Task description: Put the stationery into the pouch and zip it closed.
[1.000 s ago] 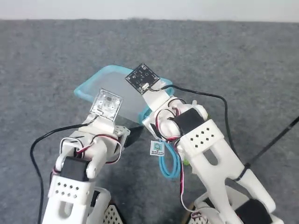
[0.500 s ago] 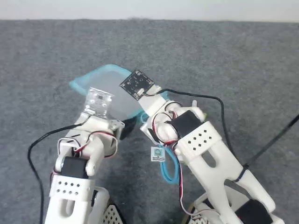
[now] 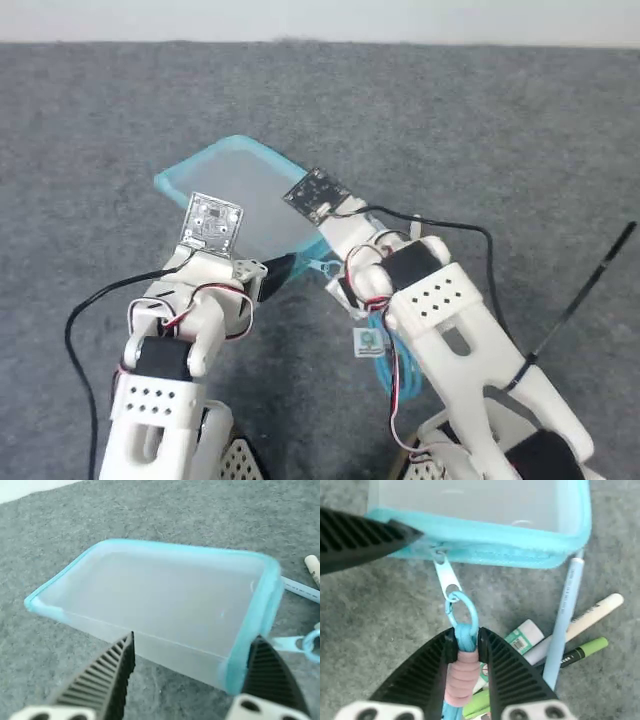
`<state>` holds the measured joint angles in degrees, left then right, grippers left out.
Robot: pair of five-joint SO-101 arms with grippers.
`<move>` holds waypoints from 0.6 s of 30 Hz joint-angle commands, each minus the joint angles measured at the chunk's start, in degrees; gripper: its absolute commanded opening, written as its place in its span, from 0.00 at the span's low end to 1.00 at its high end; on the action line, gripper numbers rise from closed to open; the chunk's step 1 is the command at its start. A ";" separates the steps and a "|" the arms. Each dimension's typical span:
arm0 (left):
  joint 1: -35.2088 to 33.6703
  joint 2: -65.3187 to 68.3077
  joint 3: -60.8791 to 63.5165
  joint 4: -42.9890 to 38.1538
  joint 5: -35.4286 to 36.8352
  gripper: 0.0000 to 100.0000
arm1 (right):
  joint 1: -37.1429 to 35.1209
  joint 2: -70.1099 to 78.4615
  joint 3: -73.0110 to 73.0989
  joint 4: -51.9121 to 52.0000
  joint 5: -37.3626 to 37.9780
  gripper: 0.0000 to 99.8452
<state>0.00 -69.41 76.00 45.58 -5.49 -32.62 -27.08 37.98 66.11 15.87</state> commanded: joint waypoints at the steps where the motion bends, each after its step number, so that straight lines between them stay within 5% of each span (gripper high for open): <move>1: -3.60 -0.62 -0.57 -3.34 -0.79 0.33 | 2.77 -3.12 -1.14 -0.22 0.79 0.01; 9: -4.48 -1.05 -0.66 -2.99 -0.97 0.33 | 0.75 -2.51 -14.51 5.76 -0.88 0.01; 18: 2.64 -9.32 -11.21 17.58 2.73 0.39 | -3.65 0.66 -19.52 6.73 -1.93 0.01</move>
<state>0.53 -71.08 70.73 55.69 -4.79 -35.69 -27.16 22.59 72.70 14.81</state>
